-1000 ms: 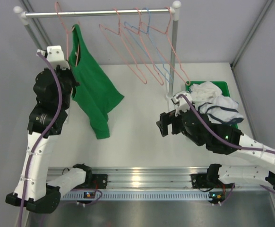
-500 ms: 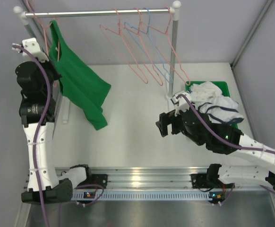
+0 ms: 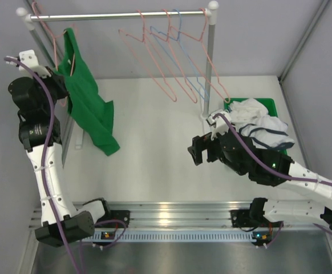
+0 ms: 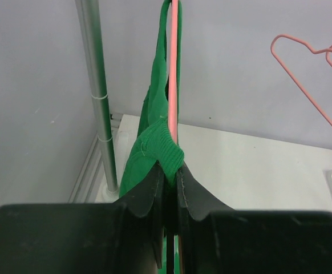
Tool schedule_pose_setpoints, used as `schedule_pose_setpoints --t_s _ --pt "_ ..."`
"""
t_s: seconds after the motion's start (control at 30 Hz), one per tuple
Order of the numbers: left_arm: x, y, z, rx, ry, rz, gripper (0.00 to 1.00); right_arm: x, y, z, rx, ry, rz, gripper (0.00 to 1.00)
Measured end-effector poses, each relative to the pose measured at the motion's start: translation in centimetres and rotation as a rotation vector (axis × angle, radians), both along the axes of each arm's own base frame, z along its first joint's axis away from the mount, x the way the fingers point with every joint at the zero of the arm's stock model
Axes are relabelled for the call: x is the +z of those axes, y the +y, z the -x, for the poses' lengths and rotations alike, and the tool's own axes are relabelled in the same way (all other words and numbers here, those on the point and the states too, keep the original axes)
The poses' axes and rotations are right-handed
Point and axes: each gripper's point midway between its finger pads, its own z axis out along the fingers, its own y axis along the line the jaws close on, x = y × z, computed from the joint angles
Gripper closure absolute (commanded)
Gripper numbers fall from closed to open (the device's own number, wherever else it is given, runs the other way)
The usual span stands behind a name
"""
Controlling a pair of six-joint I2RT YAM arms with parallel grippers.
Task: Place the tank top on the hanger
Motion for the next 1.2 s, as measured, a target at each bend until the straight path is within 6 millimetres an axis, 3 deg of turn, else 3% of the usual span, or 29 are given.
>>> schedule_pose_setpoints --t_s 0.37,0.5,0.97,1.2 --pt "-4.4 1.9 -1.1 -0.012 0.035 0.118 1.0 0.0 0.0 0.0 0.007 0.004 -0.005 0.08" --pt "-4.4 1.9 -1.1 -0.019 0.022 0.127 1.0 0.1 0.0 0.1 0.012 0.005 -0.011 0.08" --pt "-4.3 2.8 -0.7 0.046 0.025 0.149 0.62 -0.3 0.2 0.2 0.023 0.009 -0.019 0.08" --pt "-4.4 3.1 -0.5 0.071 0.036 0.158 0.53 -0.3 0.2 0.3 0.03 0.012 -0.02 0.08"
